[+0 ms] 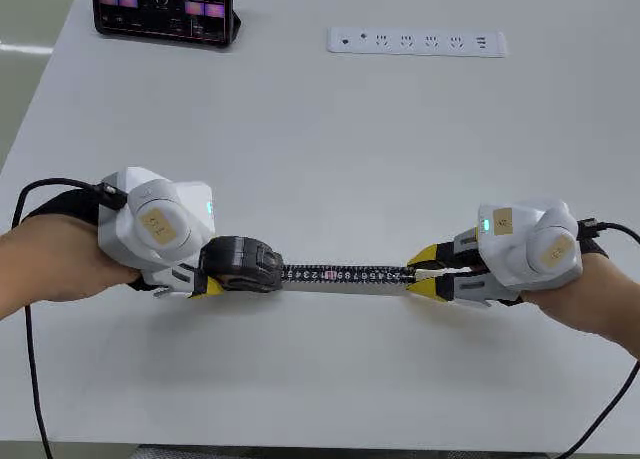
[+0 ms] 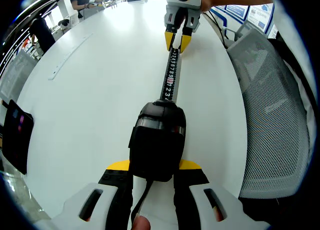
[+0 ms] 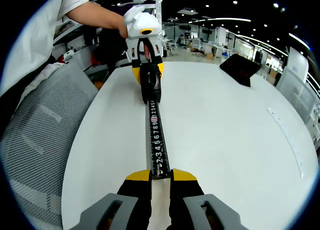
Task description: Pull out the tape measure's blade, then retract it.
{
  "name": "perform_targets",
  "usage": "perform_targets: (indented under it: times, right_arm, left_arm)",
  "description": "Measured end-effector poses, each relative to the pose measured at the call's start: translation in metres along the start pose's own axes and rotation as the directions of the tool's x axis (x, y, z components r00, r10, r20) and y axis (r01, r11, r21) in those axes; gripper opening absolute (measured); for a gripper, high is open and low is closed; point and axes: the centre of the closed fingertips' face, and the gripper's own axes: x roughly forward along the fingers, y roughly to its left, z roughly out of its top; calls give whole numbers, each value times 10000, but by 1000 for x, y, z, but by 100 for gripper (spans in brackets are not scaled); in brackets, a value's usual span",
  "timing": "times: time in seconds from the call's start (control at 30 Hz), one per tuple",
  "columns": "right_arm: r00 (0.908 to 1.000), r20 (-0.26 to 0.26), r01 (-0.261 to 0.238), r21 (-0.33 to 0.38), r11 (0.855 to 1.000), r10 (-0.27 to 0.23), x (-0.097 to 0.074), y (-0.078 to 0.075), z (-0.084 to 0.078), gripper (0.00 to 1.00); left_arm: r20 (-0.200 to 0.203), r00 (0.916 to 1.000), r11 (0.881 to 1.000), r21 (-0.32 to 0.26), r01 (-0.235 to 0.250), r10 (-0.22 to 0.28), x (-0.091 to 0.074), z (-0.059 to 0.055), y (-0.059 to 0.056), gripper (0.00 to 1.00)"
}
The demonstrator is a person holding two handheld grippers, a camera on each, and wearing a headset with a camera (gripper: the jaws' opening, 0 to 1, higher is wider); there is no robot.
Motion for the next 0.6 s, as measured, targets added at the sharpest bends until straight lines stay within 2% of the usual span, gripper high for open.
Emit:
perform_targets:
  times: [0.6]
  right_arm:
    - [9997, -234, 71, 15, 10000, -71, -11, 2, -7, 9]
  left_arm:
    - [-12, 10000, 10000, 28, -18, 18, 0, 1, -1, 26]
